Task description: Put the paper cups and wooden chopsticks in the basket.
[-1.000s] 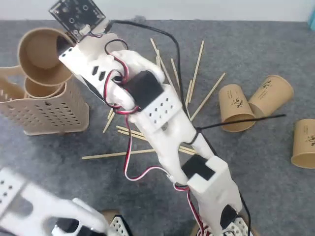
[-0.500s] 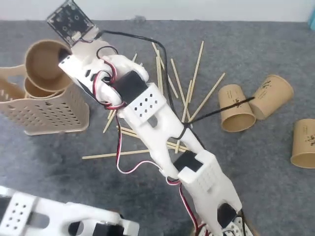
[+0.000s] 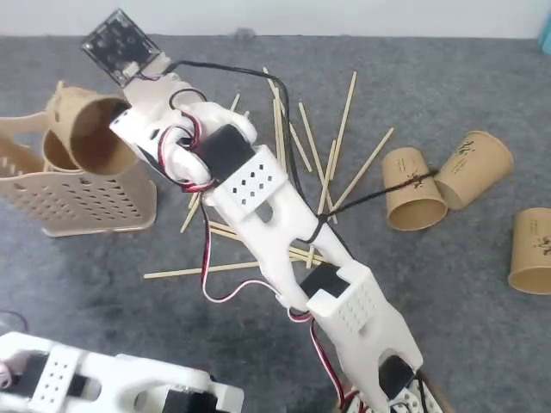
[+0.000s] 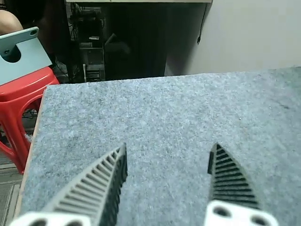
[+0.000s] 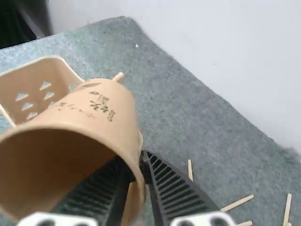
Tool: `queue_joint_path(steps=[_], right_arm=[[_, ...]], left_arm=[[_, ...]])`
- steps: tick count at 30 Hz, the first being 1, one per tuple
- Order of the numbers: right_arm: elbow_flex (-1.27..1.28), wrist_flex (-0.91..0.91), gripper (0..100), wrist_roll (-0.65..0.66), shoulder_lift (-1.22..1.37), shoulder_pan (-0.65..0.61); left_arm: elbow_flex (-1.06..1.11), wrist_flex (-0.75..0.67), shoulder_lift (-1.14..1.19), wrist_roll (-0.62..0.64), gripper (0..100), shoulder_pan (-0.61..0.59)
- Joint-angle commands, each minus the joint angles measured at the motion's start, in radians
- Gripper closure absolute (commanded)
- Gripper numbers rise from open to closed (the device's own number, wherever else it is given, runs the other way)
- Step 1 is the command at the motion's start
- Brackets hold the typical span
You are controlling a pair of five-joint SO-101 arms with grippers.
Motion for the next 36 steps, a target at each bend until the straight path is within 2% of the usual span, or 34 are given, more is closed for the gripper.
queue_joint_path(steps=[1,9,17,24,33,36], right_arm=[[-0.066,0.005,99.1,-0.005,-0.117,0.001],[-0.064,0.030,98.8,0.015,-0.088,-0.024],[-0.064,0.030,92.4,0.031,-0.056,-0.041],[-0.097,0.030,86.0,0.031,-0.157,-0.036],[-0.097,0.021,86.3,0.031,-0.110,-0.039],[-0.104,-0.022,93.5,0.034,-0.065,-0.047]], left_arm=[[0.005,-0.031,-0.040,-0.014,73,-0.002],[0.010,-0.029,-0.040,-0.015,73,0.014],[0.021,-0.034,-0.040,-0.015,73,0.012],[0.027,-0.029,-0.040,-0.015,73,0.014],[0.041,-0.028,-0.040,-0.029,73,0.011],[0.056,-0.029,-0.040,-0.074,73,0.011]])
